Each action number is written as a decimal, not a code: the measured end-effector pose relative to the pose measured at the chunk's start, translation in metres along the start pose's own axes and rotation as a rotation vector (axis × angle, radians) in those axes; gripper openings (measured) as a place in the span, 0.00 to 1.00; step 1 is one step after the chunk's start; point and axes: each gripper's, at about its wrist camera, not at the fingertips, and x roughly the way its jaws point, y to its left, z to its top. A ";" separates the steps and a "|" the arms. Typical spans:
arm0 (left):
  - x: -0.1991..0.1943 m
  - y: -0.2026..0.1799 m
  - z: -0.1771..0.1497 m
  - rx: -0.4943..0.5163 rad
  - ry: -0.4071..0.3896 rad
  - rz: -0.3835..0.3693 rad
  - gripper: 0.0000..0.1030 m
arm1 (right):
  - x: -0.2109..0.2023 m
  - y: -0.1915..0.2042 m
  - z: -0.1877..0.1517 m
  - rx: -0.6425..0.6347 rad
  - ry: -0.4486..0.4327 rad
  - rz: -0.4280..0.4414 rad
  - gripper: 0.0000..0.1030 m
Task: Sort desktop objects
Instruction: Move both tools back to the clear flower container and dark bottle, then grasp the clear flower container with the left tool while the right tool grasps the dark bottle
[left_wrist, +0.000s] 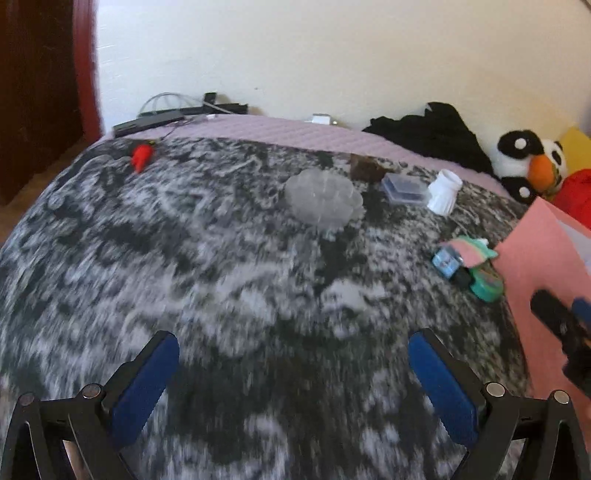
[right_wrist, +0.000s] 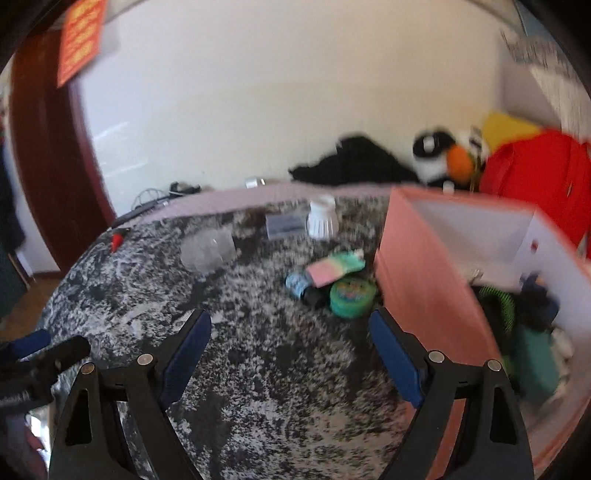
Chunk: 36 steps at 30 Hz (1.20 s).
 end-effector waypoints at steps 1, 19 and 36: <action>0.011 -0.001 0.007 0.010 0.004 -0.011 0.99 | 0.007 -0.006 0.000 0.041 0.021 0.018 0.87; 0.229 -0.045 0.091 0.119 0.201 -0.006 0.99 | 0.131 -0.031 0.021 0.111 0.197 -0.023 0.90; 0.203 -0.043 0.073 0.101 0.160 -0.015 0.98 | 0.180 0.007 0.021 -0.147 0.164 -0.029 0.83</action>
